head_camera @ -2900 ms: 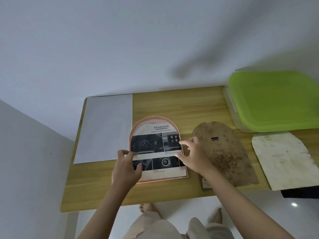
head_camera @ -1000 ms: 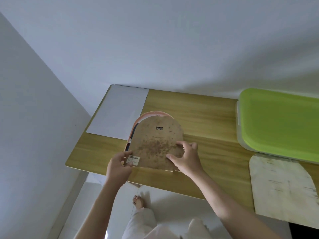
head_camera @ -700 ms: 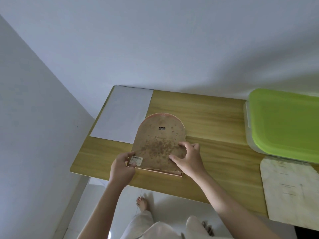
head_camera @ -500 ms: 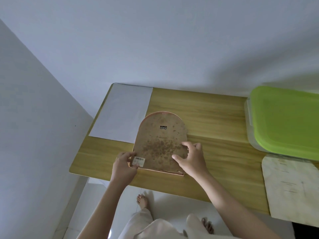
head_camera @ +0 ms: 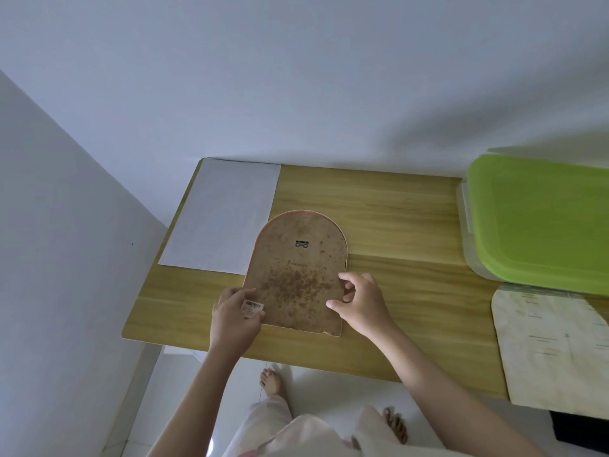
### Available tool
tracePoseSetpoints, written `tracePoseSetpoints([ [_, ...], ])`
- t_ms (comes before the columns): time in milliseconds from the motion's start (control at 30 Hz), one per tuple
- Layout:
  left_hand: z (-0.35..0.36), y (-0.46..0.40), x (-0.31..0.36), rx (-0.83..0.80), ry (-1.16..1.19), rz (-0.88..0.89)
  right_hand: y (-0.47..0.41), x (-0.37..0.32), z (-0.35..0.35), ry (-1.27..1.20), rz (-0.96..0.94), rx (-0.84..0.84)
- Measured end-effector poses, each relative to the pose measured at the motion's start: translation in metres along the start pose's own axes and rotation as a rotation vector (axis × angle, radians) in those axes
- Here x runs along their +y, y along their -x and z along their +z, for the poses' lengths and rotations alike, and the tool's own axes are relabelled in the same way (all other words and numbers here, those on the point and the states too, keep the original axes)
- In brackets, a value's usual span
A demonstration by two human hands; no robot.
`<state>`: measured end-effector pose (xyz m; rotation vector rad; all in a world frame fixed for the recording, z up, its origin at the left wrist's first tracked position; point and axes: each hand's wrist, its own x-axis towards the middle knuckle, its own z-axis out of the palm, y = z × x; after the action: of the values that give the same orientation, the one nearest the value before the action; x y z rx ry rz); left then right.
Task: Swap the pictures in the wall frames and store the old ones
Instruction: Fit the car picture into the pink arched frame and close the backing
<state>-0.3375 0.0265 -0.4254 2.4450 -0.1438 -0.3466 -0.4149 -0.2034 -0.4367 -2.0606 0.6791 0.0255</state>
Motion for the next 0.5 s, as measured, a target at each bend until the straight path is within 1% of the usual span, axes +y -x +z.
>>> tracePoseSetpoints([
  [167,0.003,-0.008,0.003,-0.007,0.039,-0.078,0.002,-0.001,0.001,0.001,0.01,0.01],
  [367,-0.005,-0.02,-0.004,-0.027,0.086,-0.042,0.003,0.005,0.002,-0.047,0.018,-0.023],
  [500,-0.008,-0.026,-0.007,-0.041,0.066,-0.018,0.001,0.009,0.002,-0.059,0.034,-0.022],
])
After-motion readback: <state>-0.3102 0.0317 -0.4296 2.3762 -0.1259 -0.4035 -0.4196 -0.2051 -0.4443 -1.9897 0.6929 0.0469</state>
